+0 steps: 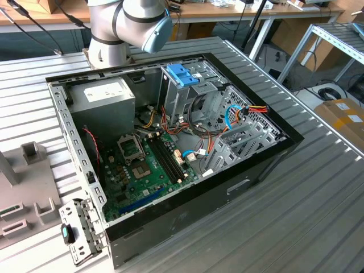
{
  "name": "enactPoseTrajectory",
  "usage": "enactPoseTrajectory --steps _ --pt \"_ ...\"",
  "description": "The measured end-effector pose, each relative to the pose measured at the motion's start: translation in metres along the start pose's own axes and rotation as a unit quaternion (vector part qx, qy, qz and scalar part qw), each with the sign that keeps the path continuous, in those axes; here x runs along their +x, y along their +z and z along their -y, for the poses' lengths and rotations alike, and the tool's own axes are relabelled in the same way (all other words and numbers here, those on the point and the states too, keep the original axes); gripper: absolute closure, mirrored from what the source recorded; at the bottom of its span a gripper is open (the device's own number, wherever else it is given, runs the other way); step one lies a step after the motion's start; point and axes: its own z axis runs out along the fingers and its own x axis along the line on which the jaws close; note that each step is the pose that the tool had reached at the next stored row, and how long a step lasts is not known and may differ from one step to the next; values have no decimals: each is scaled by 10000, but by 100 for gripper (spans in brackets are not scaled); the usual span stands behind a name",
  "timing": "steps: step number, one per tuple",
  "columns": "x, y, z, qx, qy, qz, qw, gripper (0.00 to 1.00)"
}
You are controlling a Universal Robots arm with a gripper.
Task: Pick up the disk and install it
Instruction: 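Pick up the disk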
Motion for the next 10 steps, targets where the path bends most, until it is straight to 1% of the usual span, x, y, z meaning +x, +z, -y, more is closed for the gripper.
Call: enactPoseTrajectory --steps 6,10 --pt "0 0 0 -5 -221 -9 9998 90" --pt "0 0 0 -8 -349 -15 9994 90"
